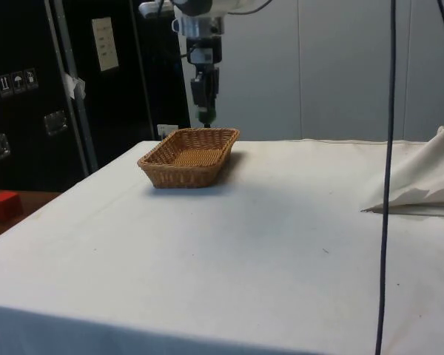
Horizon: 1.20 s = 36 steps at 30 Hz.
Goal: Pick up the ball and place it into the basket.
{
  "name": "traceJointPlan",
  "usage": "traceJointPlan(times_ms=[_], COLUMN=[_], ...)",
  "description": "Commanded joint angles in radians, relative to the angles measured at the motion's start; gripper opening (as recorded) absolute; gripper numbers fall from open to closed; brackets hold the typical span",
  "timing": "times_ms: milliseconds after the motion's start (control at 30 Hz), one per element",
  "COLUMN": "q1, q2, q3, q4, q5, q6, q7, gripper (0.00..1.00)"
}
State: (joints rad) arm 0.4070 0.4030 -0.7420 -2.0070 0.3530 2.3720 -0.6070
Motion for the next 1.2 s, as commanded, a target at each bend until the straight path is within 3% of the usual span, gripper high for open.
traceJointPlan(times_ms=[0,133,167,233,433,467,500,733,767,800,1067,1100,1133,1167], q1=[-0.007,-0.01,-0.001,-0.014,-0.023,-0.008,-0.024,-0.03,-0.016,-0.03,-0.026,-0.018,-0.026,-0.026], q2=[0.02,0.067,0.058,0.087,0.174,0.167,0.188,0.29,0.289,0.302,0.386,0.38,0.402,0.409], q3=[0.012,0.021,0.01,0.026,0.029,0.013,0.03,0.028,0.014,0.027,0.025,0.014,0.025,0.026], q4=[0.026,0.077,0.062,0.096,0.167,0.151,0.178,0.252,0.246,0.259,0.291,0.286,0.297,0.299], q5=[0.016,0.037,0.026,0.054,0.146,0.136,0.161,0.263,0.258,0.273,0.347,0.337,0.355,0.359], q6=[-0.012,-0.02,-0.008,-0.021,-0.023,-0.013,-0.022,-0.021,-0.017,-0.021,-0.011,-0.016,-0.009,-0.009], q7=[-0.006,-0.005,-0.001,-0.01,-0.043,-0.038,-0.049,-0.085,-0.079,-0.089,-0.118,-0.11,-0.12,-0.121], gripper=[0.01,0.01,0.01,0.01,0.01,0.01,0.01,0.01,0.01,0.01,0.01,0.01,0.01,0.01])
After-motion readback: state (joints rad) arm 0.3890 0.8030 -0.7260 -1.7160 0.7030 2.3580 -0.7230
